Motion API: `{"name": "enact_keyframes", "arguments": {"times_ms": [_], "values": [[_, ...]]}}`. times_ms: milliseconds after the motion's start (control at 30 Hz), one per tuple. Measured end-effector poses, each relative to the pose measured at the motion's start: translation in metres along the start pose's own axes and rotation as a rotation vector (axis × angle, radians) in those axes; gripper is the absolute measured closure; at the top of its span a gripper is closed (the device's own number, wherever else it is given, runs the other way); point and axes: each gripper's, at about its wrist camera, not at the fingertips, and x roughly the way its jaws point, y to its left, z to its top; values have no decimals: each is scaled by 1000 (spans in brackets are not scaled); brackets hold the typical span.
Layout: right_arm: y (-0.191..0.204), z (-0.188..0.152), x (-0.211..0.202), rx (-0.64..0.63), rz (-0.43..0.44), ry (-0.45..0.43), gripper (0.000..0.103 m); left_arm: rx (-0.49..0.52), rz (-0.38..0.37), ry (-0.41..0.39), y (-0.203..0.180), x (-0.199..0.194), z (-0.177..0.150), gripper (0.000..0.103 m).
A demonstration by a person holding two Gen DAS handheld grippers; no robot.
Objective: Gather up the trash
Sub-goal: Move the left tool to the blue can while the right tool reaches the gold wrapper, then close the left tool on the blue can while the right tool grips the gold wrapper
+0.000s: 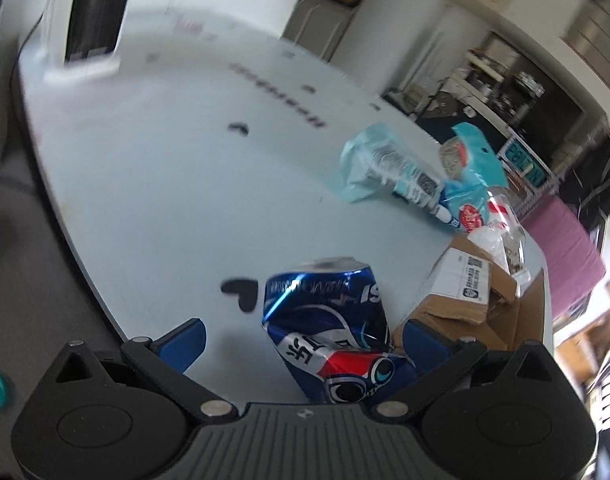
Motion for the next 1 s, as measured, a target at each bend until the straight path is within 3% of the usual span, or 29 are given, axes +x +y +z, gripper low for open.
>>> {"name": "enact_keyframes", "arguments": {"times_ms": [133, 300, 433, 700, 1000], "values": [[-3, -8, 7, 9, -9, 29, 0, -39, 4, -4, -3, 5, -2, 5], [-9, -11, 16, 34, -16, 53, 0, -28, 30, -20, -10, 13, -1, 28], [-13, -13, 18, 54, -1, 52, 2, 10, 7, -23, -17, 16, -5, 38], [-13, -23, 30, 59, 48, 88, 33, 14, -103, -5, -16, 9, -15, 53], [-3, -28, 54, 49, 119, 134, 41, 9, -181, 8, -11, -6, -22, 67]]}}
